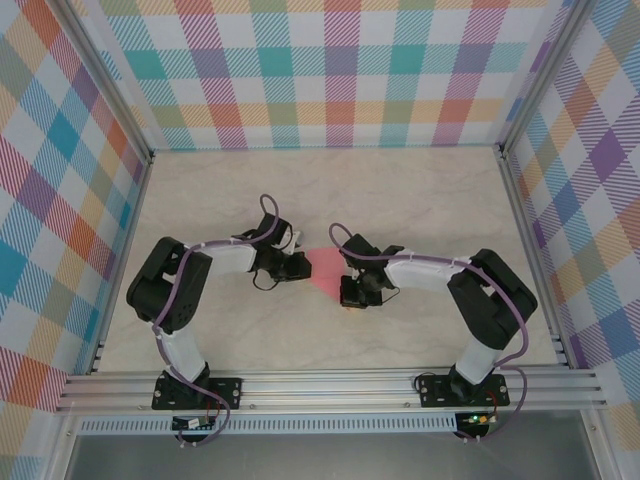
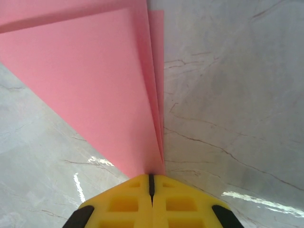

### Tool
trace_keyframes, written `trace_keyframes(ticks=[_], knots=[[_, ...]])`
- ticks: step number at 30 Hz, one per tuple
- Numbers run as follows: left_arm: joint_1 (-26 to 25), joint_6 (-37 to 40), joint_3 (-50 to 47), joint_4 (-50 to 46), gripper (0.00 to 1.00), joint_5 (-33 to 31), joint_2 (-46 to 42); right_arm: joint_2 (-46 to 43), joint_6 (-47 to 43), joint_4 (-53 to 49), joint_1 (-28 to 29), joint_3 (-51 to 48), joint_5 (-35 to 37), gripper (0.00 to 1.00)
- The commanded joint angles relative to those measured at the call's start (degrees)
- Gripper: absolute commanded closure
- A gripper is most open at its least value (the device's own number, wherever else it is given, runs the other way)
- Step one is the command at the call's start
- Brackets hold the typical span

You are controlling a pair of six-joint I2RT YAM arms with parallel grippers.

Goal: Fold a paper plane with a square sheet of paper (fold left side to right side)
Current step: Third fold the triangle at the center of the table, then fourth fold the wing at the center of the table.

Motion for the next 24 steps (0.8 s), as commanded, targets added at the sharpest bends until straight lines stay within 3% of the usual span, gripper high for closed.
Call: trace_keyframes(ticks=[1, 6, 9, 13, 19, 22, 24], knots=[[2.70, 2.01, 0.62, -5.30, 0.81, -6.14, -3.34, 3.90, -1.64, -4.91, 0.72, -3.49, 1.88, 0.99], [3.70, -0.30, 0.01, -5.20, 0.65, -2.86, -8.78, -0.54, -3.95, -3.92, 0.74, -2.66, 3.23, 0.96], [3.62, -6.22, -3.28, -0.77, 0.56, 1.24, -11.95, -5.31, -6.82, -3.67, 0.74, -2.43, 5.82, 0.92], [3.17, -13.86, -5.46, -0.13, 0.47, 2.15, -12.04, -12.37, -11.62, -3.21, 0.79, -3.58, 8.78, 0.72], [0.35, -19.21, -7.38, 6.36, 0.44, 3.97, -9.49, -18.75, -14.41, 0.75, 0.97, -6.87, 11.30, 0.30], [-0.26, -20.06, -6.97, 7.04, 0.42, 3.61, -8.65, -17.20, -16.69, 3.56, 0.97, -6.63, 10.89, 0.22], [-0.60, -20.09, -6.55, 6.82, 0.42, 3.67, -8.10, -13.97, -18.26, 3.53, 0.86, -4.55, 10.74, 0.22]])
